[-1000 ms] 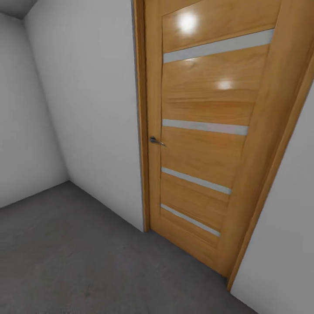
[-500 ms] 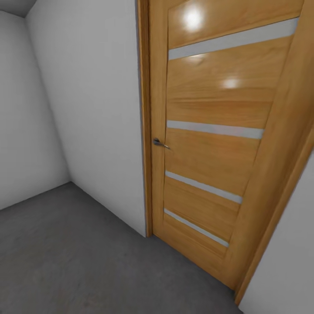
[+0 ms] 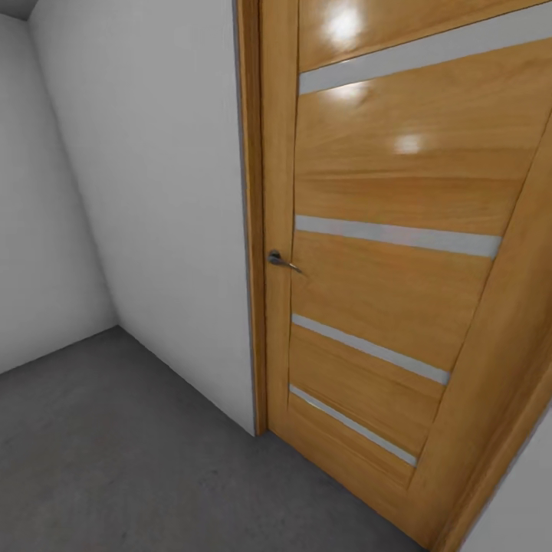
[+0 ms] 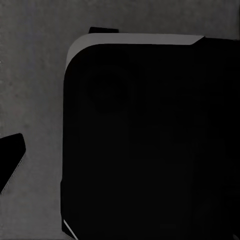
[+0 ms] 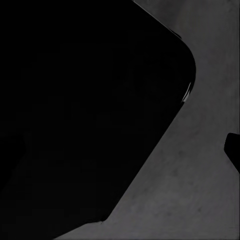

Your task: Move the two storage containers from the living room to the garage. In the garage, place one container on the floor and stack the other container on top of it (either order is fine).

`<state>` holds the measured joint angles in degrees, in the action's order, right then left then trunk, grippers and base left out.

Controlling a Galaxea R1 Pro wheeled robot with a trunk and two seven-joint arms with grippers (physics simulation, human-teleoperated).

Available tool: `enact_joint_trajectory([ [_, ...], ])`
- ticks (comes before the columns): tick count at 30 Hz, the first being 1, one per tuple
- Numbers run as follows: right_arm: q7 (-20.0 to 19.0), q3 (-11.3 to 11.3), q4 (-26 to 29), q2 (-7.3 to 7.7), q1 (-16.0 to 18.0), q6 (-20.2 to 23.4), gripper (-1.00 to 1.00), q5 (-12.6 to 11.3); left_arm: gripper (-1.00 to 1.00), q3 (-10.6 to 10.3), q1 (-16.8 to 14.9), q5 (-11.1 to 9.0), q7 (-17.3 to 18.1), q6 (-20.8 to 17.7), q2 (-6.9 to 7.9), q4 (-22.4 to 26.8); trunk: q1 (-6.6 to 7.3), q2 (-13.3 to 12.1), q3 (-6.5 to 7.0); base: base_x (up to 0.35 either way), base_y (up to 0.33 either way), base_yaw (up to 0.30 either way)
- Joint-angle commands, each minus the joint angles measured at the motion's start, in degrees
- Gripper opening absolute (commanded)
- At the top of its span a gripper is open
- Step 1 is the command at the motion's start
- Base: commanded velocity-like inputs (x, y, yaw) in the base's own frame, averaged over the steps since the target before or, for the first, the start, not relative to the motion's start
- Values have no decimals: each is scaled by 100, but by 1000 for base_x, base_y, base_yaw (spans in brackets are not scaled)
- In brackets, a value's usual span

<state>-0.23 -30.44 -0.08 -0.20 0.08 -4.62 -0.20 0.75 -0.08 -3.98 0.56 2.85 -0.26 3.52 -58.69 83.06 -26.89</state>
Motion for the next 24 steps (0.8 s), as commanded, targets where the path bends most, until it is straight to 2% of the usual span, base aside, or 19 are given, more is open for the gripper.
enact_joint_trajectory([
  [1,-3,-6,-1,1,1,-20,100,-2,100,4,-1,-42,6,14,-1,0,-3,2,-4,324,0,0],
  [16,-1,-6,-1,-8,1,-30,100,14,100,4,-1,-42,6,21,-1,0,-3,2,12,315,0,0],
  [24,1,-9,-1,-9,1,-30,100,25,100,4,-1,-42,6,22,-1,0,-3,2,15,212,0,0],
])
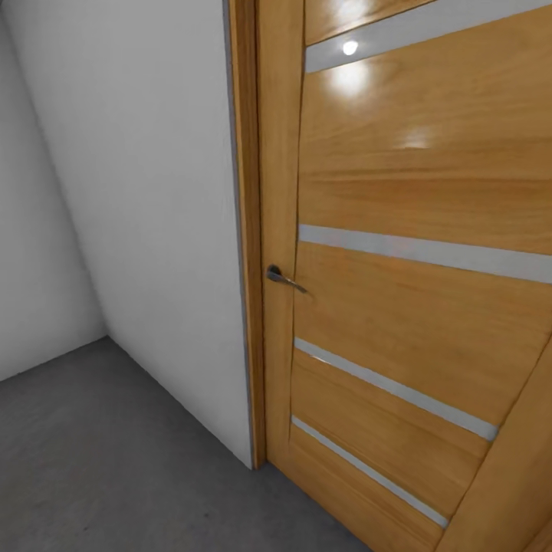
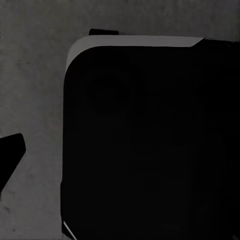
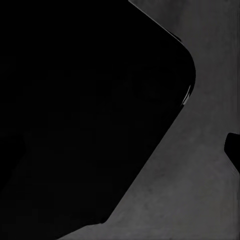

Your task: Move the two storage containers from the living room to the garage. In the garage, place one container on the floor and stack the other container on top of it (either order is fine).

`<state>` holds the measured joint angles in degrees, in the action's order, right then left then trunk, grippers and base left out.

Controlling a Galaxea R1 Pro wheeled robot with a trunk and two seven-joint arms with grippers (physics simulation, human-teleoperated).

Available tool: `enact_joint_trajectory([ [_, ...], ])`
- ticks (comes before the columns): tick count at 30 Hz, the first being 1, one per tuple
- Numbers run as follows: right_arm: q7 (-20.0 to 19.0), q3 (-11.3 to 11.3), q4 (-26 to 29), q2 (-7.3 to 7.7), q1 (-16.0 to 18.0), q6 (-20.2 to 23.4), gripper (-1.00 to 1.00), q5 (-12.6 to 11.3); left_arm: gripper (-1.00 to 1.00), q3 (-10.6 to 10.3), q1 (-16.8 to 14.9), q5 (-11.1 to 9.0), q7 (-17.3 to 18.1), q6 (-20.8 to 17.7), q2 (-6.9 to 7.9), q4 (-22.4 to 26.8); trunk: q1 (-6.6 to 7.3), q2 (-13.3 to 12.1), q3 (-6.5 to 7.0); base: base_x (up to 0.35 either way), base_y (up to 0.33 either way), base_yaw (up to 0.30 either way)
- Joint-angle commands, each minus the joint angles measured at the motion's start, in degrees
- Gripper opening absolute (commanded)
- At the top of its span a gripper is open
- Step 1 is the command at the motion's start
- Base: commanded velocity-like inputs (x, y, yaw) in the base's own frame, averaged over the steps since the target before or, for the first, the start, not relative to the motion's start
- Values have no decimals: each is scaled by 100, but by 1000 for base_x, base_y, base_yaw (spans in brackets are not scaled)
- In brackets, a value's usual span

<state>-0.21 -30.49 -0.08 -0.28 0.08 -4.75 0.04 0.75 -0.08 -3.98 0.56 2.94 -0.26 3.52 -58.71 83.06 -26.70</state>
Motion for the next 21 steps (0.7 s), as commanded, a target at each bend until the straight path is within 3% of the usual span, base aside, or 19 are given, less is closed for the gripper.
enact_joint_trajectory([
  [1,-2,-8,-1,-2,1,-17,100,-8,100,4,-1,-42,6,14,-1,0,-2,2,-4,173,0,0],
  [21,-6,-1,-1,-16,1,-17,100,-57,100,6,-1,-42,3,14,-1,0,-2,2,83,28,0,-171],
])
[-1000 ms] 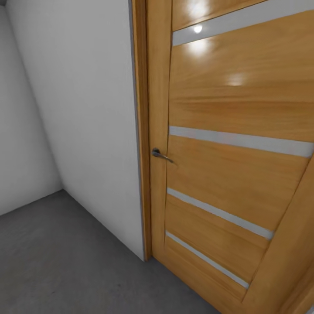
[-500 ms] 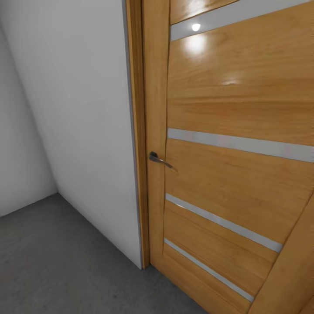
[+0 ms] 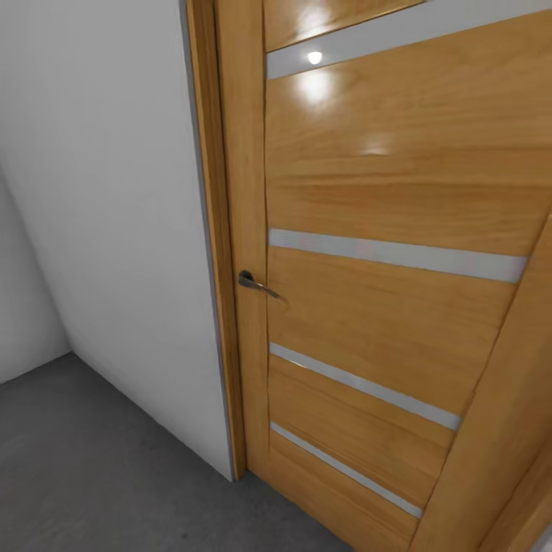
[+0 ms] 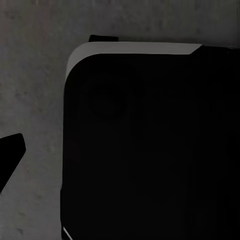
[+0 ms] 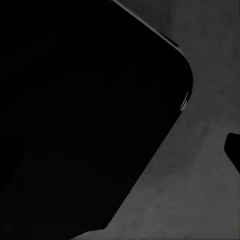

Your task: Move the two storage containers from the living room to the garage. In the garage, place one container on the floor and stack the other container on top of it (either order is fine).

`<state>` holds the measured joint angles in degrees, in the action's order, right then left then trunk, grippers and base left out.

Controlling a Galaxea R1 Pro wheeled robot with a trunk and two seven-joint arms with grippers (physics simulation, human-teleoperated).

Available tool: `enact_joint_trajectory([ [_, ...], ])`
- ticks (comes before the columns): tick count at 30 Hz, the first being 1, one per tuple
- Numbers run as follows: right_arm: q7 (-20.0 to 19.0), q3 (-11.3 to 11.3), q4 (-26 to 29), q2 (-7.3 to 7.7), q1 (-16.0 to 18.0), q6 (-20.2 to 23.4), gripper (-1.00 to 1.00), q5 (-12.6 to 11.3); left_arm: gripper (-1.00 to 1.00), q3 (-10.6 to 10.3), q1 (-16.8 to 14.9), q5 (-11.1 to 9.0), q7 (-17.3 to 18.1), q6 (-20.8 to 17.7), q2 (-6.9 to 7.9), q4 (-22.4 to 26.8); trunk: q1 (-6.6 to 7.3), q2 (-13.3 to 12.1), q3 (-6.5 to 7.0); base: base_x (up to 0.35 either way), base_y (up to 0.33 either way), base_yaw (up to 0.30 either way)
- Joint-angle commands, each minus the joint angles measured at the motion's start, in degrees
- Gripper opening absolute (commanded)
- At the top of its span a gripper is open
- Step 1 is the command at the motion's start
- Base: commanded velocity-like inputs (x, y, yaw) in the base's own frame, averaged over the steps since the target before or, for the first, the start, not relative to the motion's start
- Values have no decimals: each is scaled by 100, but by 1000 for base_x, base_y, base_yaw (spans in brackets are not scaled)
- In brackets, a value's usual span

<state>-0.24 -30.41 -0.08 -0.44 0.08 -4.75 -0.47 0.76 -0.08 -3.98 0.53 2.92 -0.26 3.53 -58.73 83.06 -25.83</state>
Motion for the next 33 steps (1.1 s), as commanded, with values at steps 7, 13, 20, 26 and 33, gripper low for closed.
enact_joint_trajectory([
  [7,-3,-8,-1,0,1,-17,100,-6,100,4,-1,-42,7,16,-1,-2,0,2,39,0,0,-178],
  [13,-3,-8,-1,0,1,-14,100,-7,100,5,-1,-42,6,16,-1,-2,0,2,50,0,0,-57],
  [20,-3,-8,-1,-1,1,-17,100,-7,100,6,-1,-42,8,16,-1,-2,0,2,51,0,0,-136],
  [26,-3,-8,-1,-1,1,-14,100,-6,100,6,-1,-42,8,16,-1,-2,0,2,51,0,0,-240],
  [33,-3,-8,-1,-2,1,-13,100,-6,100,8,-1,-42,6,16,-1,-2,0,2,51,0,0,-244],
])
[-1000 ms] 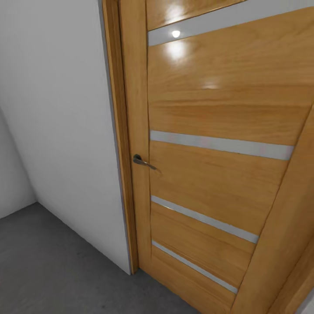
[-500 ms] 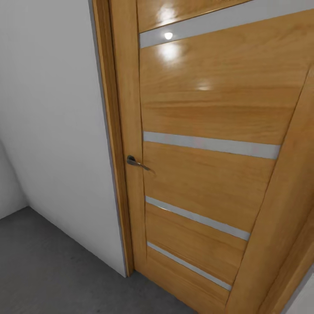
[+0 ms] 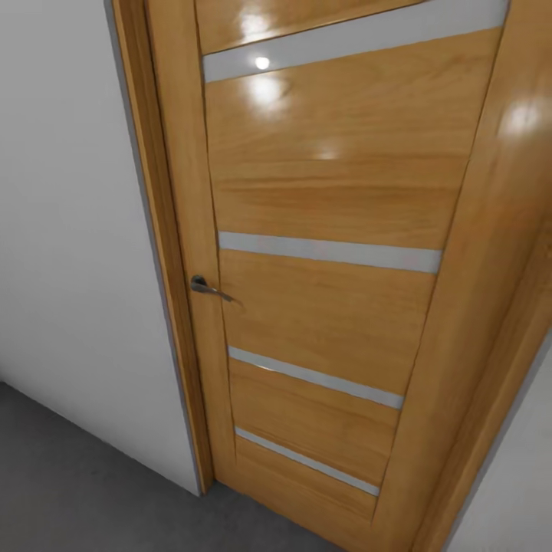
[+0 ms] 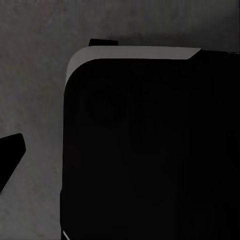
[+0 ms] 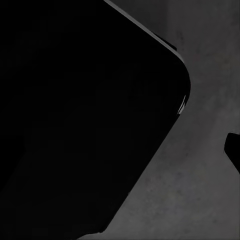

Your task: Move the two storage containers from the living room to the garage. In the garage, place one container on the floor and stack the other container on top of it (either order is fine).

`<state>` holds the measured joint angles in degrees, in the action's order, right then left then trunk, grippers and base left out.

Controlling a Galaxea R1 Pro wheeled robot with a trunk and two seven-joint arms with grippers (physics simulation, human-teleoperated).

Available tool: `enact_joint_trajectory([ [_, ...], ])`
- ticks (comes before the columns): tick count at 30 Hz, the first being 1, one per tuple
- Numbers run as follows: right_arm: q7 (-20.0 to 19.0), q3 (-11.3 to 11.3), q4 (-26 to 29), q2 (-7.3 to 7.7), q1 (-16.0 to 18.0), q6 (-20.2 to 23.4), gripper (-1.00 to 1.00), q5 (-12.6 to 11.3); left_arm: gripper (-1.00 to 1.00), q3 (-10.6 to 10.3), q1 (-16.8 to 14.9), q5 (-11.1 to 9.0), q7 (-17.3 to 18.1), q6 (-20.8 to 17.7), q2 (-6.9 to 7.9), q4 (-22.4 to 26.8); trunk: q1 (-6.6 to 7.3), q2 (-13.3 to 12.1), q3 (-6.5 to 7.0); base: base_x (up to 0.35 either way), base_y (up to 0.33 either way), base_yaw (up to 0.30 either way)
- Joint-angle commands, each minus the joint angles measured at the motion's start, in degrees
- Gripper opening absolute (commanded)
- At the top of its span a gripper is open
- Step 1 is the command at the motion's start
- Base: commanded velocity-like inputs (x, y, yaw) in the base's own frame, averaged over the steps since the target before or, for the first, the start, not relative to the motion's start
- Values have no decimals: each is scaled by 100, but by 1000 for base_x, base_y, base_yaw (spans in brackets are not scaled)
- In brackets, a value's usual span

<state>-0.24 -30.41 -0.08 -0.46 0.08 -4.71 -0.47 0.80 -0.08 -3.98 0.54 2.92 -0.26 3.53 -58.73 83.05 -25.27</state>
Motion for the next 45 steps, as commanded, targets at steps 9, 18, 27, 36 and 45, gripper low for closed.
enact_joint_trajectory([
  [9,-2,-9,-1,-1,1,-17,100,-6,100,1,-1,-42,3,16,-1,-2,0,2,-4,0,0,-229],
  [18,-2,-9,-1,1,1,-13,100,-6,100,3,-1,-42,4,16,-1,-2,0,2,-4,0,0,-220],
  [27,-2,-9,-1,2,1,-19,100,-6,100,0,-1,-42,4,16,-1,-2,0,2,-4,0,0,-219],
  [36,-2,-9,-1,2,1,-14,100,-8,100,-1,-1,-42,4,16,-1,-2,0,2,-4,0,0,-220],
  [45,-2,-9,-1,2,1,-13,100,-10,100,-1,-1,-46,7,16,-1,-2,0,2,-4,0,10,-210],
])
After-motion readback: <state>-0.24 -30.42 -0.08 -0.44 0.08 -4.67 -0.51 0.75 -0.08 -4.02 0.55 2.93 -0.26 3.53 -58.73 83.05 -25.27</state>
